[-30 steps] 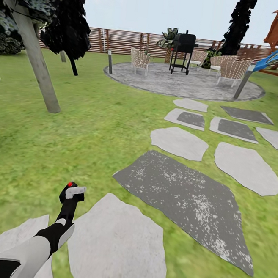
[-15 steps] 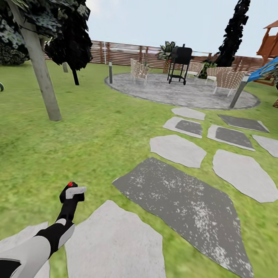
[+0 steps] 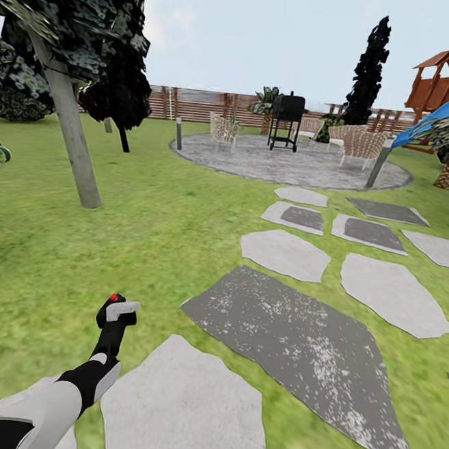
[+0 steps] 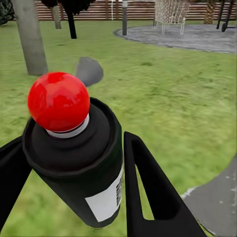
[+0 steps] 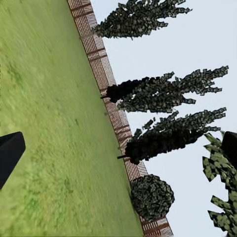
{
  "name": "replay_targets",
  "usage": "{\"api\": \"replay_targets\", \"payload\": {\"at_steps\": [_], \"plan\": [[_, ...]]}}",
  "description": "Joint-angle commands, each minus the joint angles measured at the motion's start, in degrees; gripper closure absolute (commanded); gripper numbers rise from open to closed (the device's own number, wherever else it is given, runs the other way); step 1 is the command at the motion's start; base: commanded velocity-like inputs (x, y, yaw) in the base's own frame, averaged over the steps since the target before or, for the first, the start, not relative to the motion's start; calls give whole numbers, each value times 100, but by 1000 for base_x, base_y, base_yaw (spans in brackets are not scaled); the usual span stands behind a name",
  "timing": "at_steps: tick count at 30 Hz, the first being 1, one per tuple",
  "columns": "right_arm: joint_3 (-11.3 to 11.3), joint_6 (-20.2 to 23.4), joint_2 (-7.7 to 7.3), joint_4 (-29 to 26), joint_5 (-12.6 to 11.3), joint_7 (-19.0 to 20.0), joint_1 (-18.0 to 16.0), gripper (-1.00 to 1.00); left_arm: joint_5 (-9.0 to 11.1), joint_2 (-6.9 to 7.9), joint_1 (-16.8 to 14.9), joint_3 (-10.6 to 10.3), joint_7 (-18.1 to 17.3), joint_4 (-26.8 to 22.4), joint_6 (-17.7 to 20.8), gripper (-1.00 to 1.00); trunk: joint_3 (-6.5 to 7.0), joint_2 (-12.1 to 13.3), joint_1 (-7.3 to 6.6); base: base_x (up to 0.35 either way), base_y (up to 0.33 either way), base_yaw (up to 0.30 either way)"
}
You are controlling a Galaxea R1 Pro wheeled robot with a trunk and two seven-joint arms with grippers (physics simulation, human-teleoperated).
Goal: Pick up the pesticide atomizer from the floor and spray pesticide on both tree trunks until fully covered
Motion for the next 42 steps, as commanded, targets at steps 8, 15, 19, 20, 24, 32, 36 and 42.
{"api": "replay_targets", "payload": {"at_steps": [8,15,19,20,24,32,36,42], "plan": [[-46,-16,383,-800,-48,583,-6,-100,35,-167,-3,9,-6,43,4,100,174,9,-21,0,0,0],[-51,-4,1273,-2145,-474,1284,-108,-100,42,-229,0,59,-6,70,361,100,329,19,-39,0,0,0],[-48,-3,1677,-2388,-573,1695,-190,-100,43,-234,-2,78,-6,85,424,100,417,24,-50,0,0,0],[-48,-1,1912,-2427,-586,1998,-320,-100,43,-235,-3,79,-6,122,436,100,440,25,-52,0,0,0],[-45,37,2835,-2461,-598,2896,-1056,-100,50,-242,-2,72,-6,458,442,100,528,31,-63,0,0,0],[618,38,5533,-2475,-132,3466,-1619,-100,52,-247,-1,86,-6,633,439,100,693,158,-141,0,0,0],[1594,39,6115,-2374,57,3484,-1689,-100,53,-246,-1,86,-6,649,438,100,765,318,-229,0,0,0],[2227,7,6427,-2147,129,3490,-1712,-100,48,-256,-5,78,-11,664,456,100,872,559,-361,0,0,0]]}}
